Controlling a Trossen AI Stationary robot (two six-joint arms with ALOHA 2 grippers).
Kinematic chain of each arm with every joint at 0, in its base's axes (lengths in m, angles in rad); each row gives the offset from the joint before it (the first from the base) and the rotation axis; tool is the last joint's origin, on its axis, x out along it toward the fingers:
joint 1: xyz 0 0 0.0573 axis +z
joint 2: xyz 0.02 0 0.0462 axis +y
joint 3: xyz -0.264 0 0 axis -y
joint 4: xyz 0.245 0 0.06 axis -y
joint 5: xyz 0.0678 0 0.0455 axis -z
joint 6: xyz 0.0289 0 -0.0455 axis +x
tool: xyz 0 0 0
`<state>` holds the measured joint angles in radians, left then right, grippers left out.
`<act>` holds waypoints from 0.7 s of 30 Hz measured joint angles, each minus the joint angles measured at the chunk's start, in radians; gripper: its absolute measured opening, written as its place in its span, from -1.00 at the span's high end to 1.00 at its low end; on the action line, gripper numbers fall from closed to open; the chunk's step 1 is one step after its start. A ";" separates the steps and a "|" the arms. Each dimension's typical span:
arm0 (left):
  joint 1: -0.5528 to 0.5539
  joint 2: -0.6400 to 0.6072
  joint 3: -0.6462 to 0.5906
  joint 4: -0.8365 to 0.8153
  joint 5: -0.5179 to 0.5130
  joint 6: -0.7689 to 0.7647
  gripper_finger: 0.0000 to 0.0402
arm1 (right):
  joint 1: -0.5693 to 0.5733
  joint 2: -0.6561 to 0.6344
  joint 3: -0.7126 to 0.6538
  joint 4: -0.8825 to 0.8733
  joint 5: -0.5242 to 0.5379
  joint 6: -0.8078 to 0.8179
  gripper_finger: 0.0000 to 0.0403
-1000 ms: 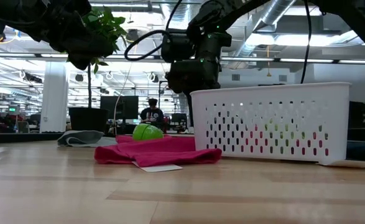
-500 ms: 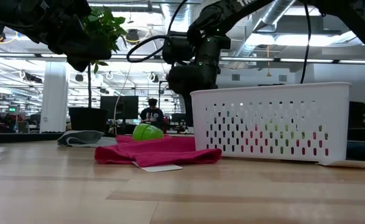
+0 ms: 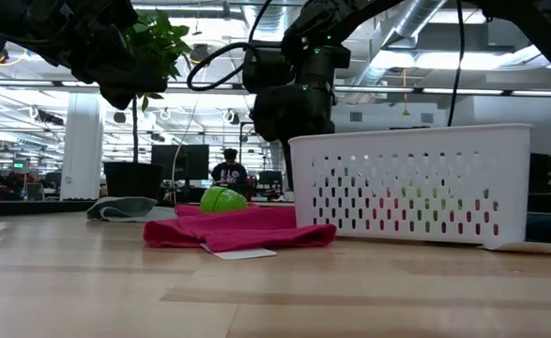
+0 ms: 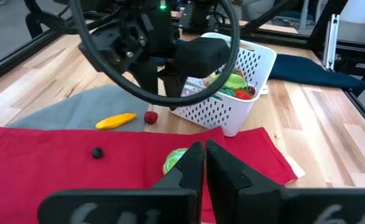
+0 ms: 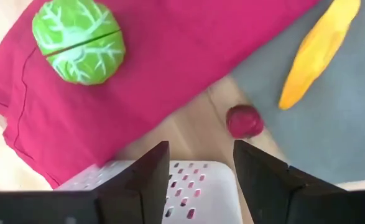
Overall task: Pick and placing Produce into tupperware
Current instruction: Put the cherry into the white bin
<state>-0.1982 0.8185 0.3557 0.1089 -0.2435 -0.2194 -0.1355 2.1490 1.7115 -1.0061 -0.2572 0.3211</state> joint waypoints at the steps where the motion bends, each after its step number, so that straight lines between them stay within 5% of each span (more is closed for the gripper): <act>1: 0.000 0.000 0.000 0.000 0.000 0.000 0.97 | 0.004 0.000 0.000 -0.003 0.001 0.000 0.01; 21: -0.089 0.000 0.000 -0.006 -0.084 -0.001 0.97 | -0.039 0.000 0.000 -0.059 0.055 -0.004 0.01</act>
<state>-0.2876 0.8184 0.3557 0.1032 -0.3272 -0.2203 -0.1745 2.1490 1.7115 -1.0649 -0.2023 0.3168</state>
